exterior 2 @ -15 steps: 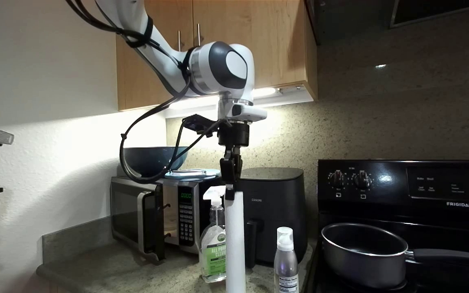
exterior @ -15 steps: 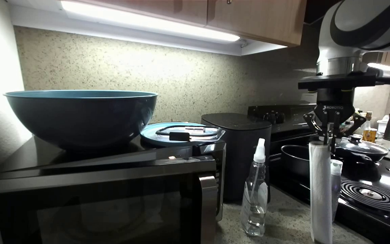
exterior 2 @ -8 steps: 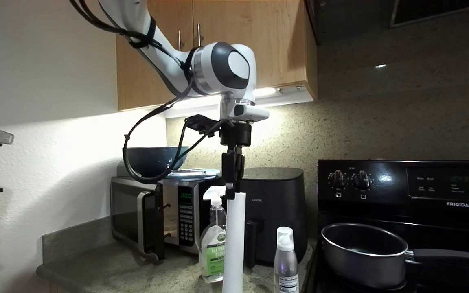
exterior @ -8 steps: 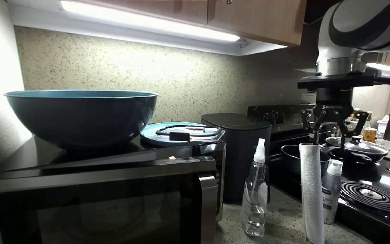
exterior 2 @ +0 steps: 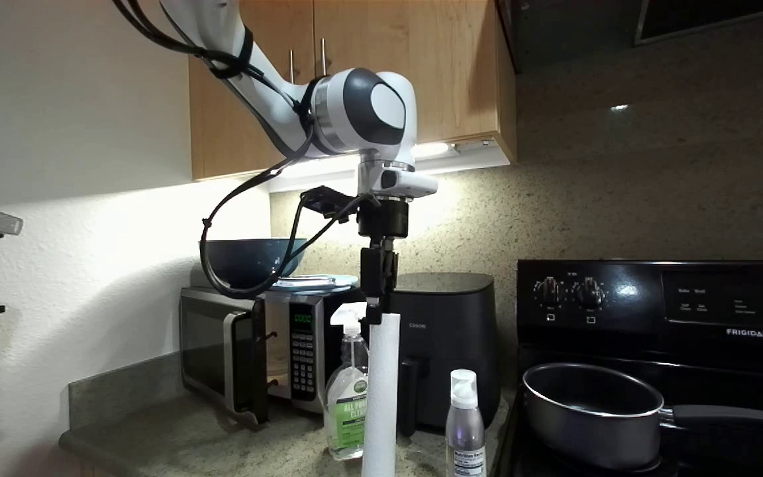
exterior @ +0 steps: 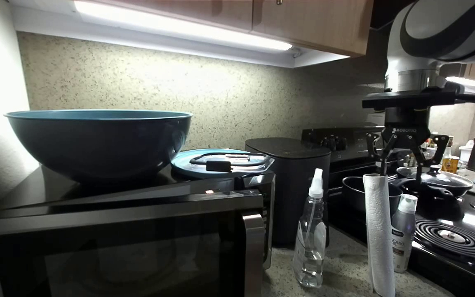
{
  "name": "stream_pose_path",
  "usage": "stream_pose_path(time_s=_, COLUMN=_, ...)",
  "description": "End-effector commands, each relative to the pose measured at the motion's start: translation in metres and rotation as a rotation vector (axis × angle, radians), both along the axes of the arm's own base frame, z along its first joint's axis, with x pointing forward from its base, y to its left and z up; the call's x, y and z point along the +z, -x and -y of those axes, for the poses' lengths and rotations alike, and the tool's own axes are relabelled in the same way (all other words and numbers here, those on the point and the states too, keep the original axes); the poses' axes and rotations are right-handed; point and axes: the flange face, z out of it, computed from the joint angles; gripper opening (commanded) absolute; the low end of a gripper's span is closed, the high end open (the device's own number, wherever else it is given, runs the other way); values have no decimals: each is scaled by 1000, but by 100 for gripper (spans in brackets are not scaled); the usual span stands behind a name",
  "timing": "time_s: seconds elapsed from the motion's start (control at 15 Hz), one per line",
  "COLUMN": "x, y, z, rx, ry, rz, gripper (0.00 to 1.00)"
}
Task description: Put the paper towel roll in the pot then remove it from the pot.
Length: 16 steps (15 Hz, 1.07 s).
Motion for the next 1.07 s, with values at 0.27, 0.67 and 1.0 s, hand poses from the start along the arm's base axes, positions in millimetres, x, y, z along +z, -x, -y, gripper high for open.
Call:
stream_pose_path(time_s=0.27, x=1, y=0, z=0, rx=0, ry=0, rz=-1, gripper=65)
stream_pose_path(time_s=0.67, x=11, y=5, z=-5, rx=22, ry=27, rz=71, gripper=100)
stream_pose_path(time_s=1.0, x=15, y=-4, z=-5, rx=15, ry=19, rz=70, gripper=100)
